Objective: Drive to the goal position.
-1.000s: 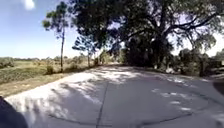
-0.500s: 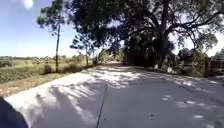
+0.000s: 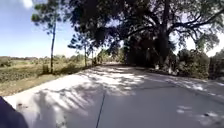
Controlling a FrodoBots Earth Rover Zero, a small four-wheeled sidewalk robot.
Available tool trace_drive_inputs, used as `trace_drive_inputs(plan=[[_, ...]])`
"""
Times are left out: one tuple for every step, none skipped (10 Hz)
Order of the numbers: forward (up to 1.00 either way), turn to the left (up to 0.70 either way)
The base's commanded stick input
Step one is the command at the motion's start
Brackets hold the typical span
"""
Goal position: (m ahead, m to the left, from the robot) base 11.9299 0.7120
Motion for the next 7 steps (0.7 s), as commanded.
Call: trace_drive_inputs(plan=[[0.70,0.00],[0.70,0.00],[0.70,0.00],[0.70,0.00],[0.70,0.00],[0.70,0.00],[0.70,0.00]])
